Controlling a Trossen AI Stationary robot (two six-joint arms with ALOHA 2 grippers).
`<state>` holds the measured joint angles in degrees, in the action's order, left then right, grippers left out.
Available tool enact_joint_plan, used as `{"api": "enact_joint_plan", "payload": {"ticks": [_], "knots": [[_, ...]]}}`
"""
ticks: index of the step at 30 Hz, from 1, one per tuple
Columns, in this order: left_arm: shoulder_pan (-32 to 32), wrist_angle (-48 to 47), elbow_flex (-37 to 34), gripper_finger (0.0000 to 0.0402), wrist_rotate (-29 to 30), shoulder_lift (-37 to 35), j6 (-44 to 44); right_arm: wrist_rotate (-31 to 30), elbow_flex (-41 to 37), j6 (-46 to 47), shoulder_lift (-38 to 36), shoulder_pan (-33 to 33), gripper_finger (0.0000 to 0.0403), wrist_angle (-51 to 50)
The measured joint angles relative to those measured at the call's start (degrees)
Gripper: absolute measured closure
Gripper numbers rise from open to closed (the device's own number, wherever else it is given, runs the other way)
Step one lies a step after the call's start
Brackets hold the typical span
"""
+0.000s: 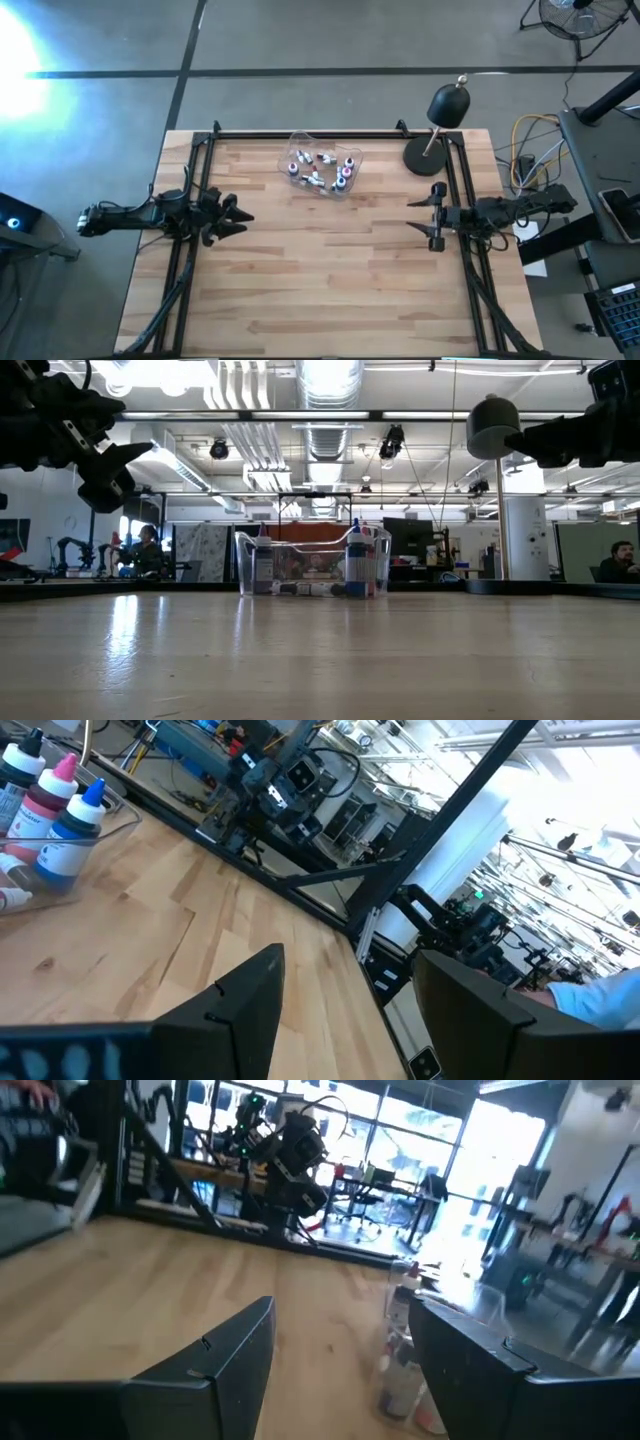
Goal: Pick & Place food coloring
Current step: Return to Home Position
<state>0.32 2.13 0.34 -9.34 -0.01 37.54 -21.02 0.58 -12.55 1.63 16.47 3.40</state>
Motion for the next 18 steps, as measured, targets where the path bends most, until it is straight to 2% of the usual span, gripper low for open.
{"api": "enact_joint_plan", "payload": {"ticks": [18], "knots": [[0.0, 0.0, 0.0, 0.0205, 0.0, 0.0, 0.0, 0.0, 0.0, -1.0, 0.0, 0.0, 0.0179, 0.0]]}}
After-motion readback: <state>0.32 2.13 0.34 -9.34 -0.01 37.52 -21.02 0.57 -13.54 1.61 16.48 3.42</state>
